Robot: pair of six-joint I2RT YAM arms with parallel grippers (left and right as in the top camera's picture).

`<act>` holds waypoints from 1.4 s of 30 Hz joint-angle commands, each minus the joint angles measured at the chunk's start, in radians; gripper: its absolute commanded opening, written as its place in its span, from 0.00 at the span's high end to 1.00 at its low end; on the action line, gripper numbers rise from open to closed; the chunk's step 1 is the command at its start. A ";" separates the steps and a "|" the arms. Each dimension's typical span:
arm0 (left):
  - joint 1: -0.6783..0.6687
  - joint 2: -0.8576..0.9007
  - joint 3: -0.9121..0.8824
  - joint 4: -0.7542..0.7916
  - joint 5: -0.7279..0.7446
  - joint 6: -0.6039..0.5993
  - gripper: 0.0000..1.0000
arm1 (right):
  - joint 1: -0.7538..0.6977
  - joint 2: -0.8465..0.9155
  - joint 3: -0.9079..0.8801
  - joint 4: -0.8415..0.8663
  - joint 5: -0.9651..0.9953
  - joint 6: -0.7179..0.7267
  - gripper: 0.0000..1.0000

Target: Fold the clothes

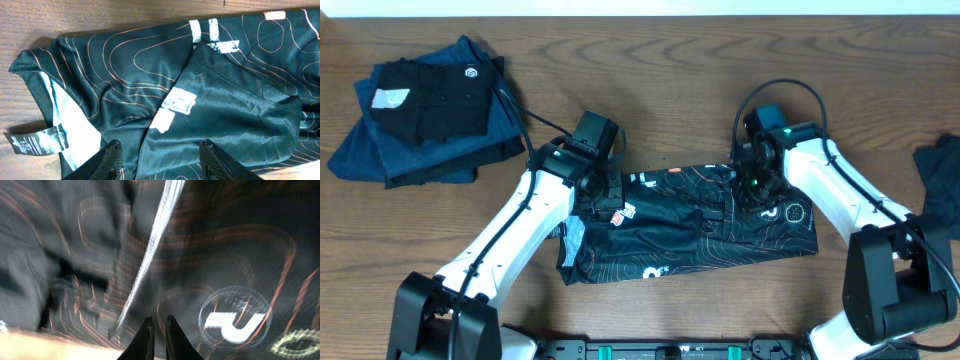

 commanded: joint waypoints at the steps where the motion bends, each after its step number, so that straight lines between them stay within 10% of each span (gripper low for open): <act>1: 0.003 -0.011 0.021 -0.004 0.006 -0.005 0.48 | 0.013 -0.021 0.007 0.039 0.014 0.071 0.91; 24: 0.004 -0.011 0.016 -0.037 0.006 -0.004 0.41 | 0.117 -0.021 -0.261 0.170 0.011 0.138 0.93; 42: 0.215 -0.013 0.016 -0.150 0.006 0.042 0.26 | 0.104 -0.134 0.077 -0.007 0.260 0.202 0.78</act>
